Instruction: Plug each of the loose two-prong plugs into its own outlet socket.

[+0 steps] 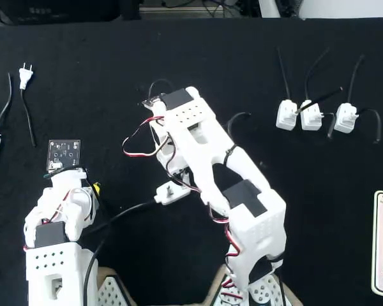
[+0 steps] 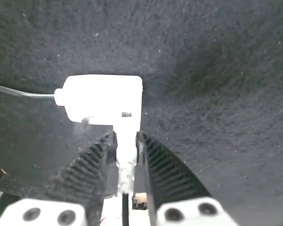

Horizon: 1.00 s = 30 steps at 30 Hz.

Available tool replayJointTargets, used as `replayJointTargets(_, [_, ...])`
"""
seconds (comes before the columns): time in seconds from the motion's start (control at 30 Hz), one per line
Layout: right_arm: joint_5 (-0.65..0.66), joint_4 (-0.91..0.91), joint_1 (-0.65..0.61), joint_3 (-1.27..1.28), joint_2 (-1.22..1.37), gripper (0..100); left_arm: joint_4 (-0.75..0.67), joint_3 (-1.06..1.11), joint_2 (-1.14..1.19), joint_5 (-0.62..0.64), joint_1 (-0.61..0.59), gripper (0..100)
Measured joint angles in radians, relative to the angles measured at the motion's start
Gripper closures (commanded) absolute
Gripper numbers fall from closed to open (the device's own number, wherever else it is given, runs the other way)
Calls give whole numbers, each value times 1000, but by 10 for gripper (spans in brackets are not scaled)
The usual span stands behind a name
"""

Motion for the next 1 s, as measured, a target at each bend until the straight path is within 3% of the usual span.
replayJointTargets(1.0, [23,-98,2,71,54,988,0,0,0,0,0,820])
